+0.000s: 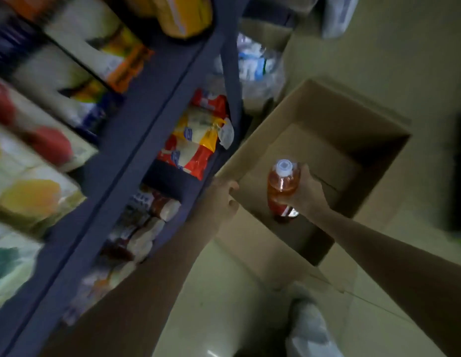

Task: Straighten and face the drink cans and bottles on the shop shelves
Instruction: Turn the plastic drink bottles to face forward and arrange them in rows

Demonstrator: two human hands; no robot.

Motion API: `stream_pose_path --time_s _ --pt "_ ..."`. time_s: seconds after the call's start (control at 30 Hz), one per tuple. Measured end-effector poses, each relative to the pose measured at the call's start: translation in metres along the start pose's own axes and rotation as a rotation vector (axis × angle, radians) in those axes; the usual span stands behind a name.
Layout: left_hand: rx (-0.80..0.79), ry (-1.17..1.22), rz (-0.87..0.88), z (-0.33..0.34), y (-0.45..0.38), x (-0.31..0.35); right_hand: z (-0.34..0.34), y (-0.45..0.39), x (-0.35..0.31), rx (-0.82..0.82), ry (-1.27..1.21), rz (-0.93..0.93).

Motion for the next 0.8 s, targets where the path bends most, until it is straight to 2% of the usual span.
stream_pose_path --time_s 0.13,0.33,0.43,0.53,0.7,0.8 --pt "0.004 -0.052 -0.006 0.050 -0.065 -0.037 0.045 -0.082 0.044 0.001 -0.004 -0.007" --pt "0.070 -0.139 0.046 0.072 -0.088 -0.072 0.091 -0.134 0.082 0.033 -0.090 0.012" --pt "-0.053 -0.126 0.070 0.064 -0.085 -0.073 0.087 -0.125 0.082 0.022 -0.105 0.018" --pt "-0.193 -0.156 0.006 0.050 -0.067 -0.055 0.062 -0.099 0.059 -0.078 -0.040 -0.008" --pt "-0.107 -0.113 0.049 -0.003 0.006 0.013 -0.011 -0.015 -0.015 -0.155 0.100 -0.047" --pt "-0.046 -0.149 0.124 -0.064 0.069 0.068 -0.070 0.057 -0.081 -0.161 0.111 -0.115"
Point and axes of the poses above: each hand's wrist, its own y-axis away from the middle knuckle, its own z-axis out of the palm, x = y × z, the point moved 3 cm from there along -y, towards the middle knuckle, and after that the axes turned 14 degrees about -x, right-handed, at the moved point
